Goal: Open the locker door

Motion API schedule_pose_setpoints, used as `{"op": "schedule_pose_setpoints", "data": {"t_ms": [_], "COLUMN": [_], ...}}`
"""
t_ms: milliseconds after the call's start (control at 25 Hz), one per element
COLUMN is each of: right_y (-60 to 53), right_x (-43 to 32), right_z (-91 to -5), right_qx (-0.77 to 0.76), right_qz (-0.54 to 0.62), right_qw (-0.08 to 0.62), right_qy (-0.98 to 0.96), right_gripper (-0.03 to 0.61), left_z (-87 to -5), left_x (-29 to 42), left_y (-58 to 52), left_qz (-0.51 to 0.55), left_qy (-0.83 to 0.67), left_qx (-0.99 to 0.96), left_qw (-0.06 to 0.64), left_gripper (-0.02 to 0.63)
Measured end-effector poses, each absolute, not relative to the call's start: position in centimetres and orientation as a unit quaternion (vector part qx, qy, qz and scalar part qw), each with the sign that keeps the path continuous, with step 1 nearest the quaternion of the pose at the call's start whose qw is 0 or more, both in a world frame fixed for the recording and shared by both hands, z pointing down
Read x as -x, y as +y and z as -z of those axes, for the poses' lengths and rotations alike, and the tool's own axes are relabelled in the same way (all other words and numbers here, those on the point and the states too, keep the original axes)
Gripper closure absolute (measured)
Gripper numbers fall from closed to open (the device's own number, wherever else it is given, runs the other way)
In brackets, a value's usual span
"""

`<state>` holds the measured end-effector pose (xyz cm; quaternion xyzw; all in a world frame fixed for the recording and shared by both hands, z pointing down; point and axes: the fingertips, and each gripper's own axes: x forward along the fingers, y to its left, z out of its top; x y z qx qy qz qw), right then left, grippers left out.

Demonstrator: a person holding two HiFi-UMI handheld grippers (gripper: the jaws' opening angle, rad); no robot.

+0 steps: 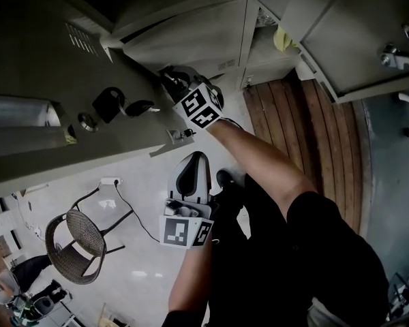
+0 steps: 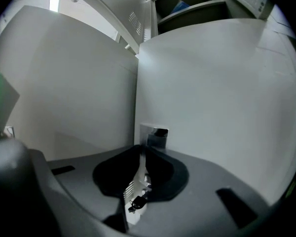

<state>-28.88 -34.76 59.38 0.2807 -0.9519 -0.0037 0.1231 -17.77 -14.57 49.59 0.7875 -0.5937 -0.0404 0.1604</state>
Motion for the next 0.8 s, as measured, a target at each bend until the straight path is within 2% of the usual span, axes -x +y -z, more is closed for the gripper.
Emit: {"op": "schedule_pose_setpoints", "data": {"t_ms": [800], "right_y": [-29.8], "right_x": [25.8], "right_z": [-59.6], "right_qx": [-0.204], "right_qz": [-0.006], "right_qw": [0.106], "right_qy": [-0.973], "right_gripper": [0.531], "left_z": [-47.8], "left_x": [15.9], "left_y": [-13.9], "left_qz": [0.034], "left_qy": [-0.579], "left_qx": [-0.795], "left_qw": [0.176], "left_gripper": [0.588]}}
